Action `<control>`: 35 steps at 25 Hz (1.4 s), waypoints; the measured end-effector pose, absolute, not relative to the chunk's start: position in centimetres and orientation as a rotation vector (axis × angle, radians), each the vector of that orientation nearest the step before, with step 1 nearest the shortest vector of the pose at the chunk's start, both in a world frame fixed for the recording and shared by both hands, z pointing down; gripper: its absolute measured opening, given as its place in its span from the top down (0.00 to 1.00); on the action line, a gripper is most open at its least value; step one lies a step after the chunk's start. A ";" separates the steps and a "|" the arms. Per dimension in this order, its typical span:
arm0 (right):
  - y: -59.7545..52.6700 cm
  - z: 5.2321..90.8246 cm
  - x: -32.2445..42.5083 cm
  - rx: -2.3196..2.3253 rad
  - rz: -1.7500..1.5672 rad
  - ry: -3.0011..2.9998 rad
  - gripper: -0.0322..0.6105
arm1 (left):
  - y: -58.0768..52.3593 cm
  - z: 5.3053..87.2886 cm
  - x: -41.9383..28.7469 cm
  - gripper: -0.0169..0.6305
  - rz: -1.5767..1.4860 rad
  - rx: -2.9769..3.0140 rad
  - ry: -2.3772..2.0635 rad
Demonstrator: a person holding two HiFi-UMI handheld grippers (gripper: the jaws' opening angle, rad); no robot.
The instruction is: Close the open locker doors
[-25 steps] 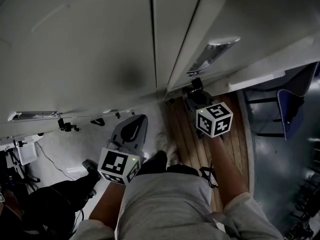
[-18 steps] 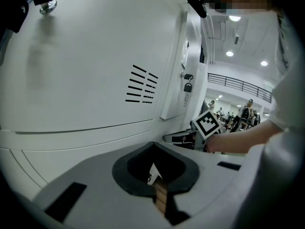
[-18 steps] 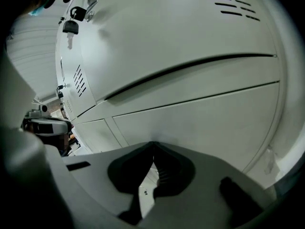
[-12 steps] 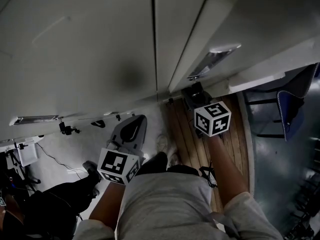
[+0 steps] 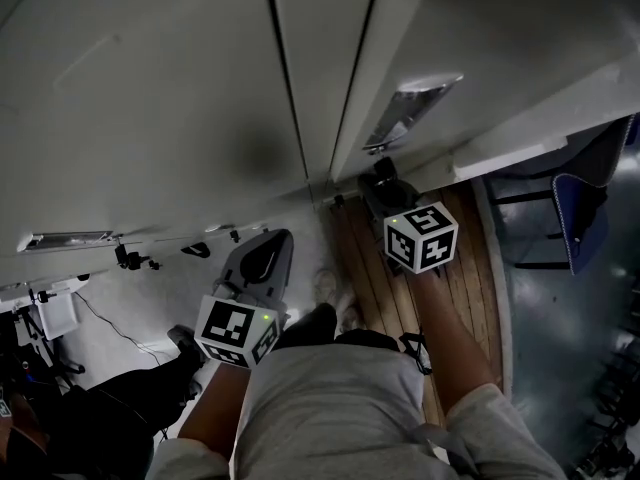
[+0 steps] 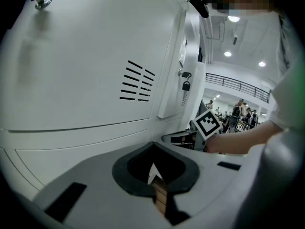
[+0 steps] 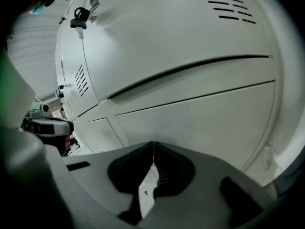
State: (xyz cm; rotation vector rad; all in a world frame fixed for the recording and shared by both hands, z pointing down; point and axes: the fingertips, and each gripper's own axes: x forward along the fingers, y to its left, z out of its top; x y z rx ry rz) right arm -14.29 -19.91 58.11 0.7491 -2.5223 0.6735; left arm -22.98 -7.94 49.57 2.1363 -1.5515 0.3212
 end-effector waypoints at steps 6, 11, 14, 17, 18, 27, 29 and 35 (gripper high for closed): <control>-18.6 57.5 -12.9 0.767 0.675 -2.532 0.91 | -7.6 49.3 -21.6 0.95 0.322 2.168 -1.530; -16.7 55.4 -10.9 0.775 0.635 -2.564 0.91 | -7.0 48.7 -19.5 0.95 0.322 2.204 -1.508; -15.2 53.4 -9.5 0.784 0.603 -2.600 0.91 | -6.6 48.0 -18.0 0.95 0.327 2.231 -1.495; -13.7 51.2 -7.8 0.793 0.580 -2.630 0.91 | -5.9 47.6 -16.0 0.95 0.337 2.259 -1.474; -13.1 50.6 -7.2 0.792 0.574 -2.638 0.91 | -5.7 47.5 -15.3 0.95 0.340 2.267 -1.465; -6.8 49.3 -2.2 0.785 0.625 -2.642 0.91 | -3.0 46.0 -9.1 0.95 0.349 2.353 -1.387; -5.2 49.4 -1.4 0.783 0.634 -2.638 0.91 | -2.2 45.8 -8.1 0.95 0.358 2.364 -1.374; -1.3 48.0 0.9 0.803 0.631 -2.650 0.91 | 0.4 45.5 -5.7 0.95 0.385 2.386 -1.342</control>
